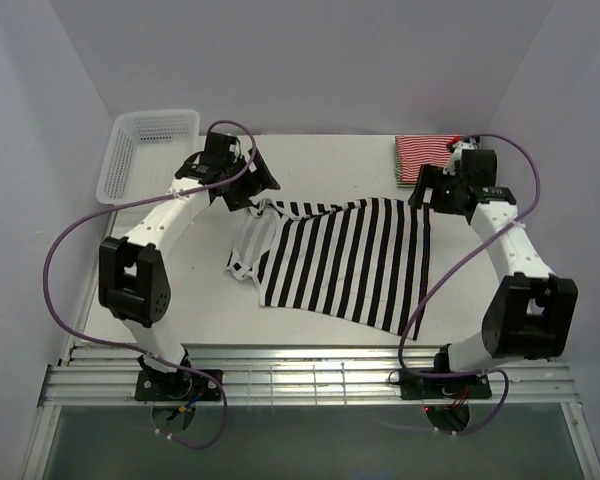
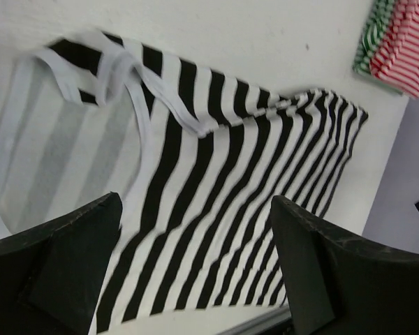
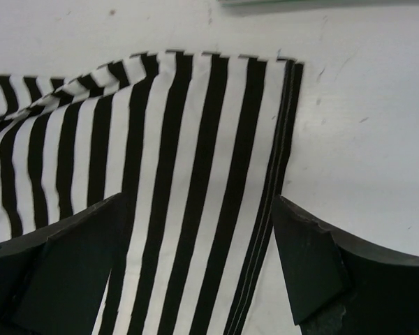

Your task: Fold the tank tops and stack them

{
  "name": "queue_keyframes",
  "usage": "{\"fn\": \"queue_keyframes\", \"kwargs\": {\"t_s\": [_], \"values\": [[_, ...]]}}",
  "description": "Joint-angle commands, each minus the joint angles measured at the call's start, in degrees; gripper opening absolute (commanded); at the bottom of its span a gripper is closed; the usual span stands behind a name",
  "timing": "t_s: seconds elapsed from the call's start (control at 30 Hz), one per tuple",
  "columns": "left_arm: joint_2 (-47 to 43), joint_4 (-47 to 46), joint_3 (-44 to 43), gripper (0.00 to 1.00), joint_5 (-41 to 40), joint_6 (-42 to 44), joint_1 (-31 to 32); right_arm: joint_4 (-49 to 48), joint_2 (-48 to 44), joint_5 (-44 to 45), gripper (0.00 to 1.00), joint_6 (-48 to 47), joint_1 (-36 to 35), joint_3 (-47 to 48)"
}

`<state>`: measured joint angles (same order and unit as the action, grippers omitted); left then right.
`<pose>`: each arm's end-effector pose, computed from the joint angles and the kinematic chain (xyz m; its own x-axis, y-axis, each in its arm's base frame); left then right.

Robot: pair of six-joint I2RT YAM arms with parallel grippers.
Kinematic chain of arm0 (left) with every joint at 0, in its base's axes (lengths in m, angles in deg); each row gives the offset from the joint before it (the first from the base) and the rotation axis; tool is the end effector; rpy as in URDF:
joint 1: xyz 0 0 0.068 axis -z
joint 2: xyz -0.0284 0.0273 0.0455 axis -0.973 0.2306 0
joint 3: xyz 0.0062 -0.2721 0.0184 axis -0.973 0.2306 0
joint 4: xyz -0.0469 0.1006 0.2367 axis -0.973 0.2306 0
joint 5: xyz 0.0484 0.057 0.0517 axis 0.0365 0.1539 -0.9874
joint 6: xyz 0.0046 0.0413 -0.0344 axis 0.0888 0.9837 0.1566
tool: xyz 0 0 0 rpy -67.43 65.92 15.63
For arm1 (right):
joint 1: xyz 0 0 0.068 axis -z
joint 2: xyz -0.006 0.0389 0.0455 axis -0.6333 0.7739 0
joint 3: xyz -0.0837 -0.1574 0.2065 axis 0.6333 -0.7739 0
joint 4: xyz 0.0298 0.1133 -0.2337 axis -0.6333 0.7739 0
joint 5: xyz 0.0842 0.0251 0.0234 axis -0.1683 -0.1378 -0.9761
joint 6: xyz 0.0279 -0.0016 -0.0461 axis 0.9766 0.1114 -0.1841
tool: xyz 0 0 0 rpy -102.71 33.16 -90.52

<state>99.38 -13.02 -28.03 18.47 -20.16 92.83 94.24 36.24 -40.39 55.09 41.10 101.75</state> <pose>0.3867 -0.1187 0.2809 -0.8019 -0.4434 -0.4005 -0.1893 0.8243 -0.5336 0.3434 -0.0057 0.2946 -0.6639 0.1187 -0.7384 -0.0109 0.9857 0.1683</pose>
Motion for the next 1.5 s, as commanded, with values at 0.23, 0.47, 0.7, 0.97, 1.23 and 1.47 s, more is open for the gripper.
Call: {"fn": "queue_keyframes", "kwargs": {"t_s": [0.23, 0.47, 0.7, 0.97, 1.23, 1.47], "values": [[-1.8, -0.4, 8.6, 0.98, -4.6, 3.3, 3.9, -5.3, -10.7, -4.4, 0.90, 7.4, -13.0, -20.9], [8.1, 1.1, -1.1, 0.94, -9.5, 9.1, 4.0, -7.1, -5.7, -5.4, 0.90, 7.5, -16.8, -24.8], [18.5, 5.8, -11.6, 0.77, -19.1, 13.1, 4.0, -7.6, -2.9, -5.5, 0.90, 6.8, -16.8, -24.8], [22.7, 7.0, -19.3, 0.22, -22.1, 15.3, 4.0, -7.7, -1.0, -4.3, 0.90, 6.4, -16.8, -25.3], [29.5, 9.1, -31.1, 0.24, -23.1, 12.9, -1.6, -6.3, 0.8, -2.7, 0.90, 5.1, -16.8, -24.4], [39.4, 10.0, -45.4, 0.96, -15.3, 14.2, -4.6, -5.4, 1.3, -2.6, 0.90, 4.3, -16.8, -23.7]]}}
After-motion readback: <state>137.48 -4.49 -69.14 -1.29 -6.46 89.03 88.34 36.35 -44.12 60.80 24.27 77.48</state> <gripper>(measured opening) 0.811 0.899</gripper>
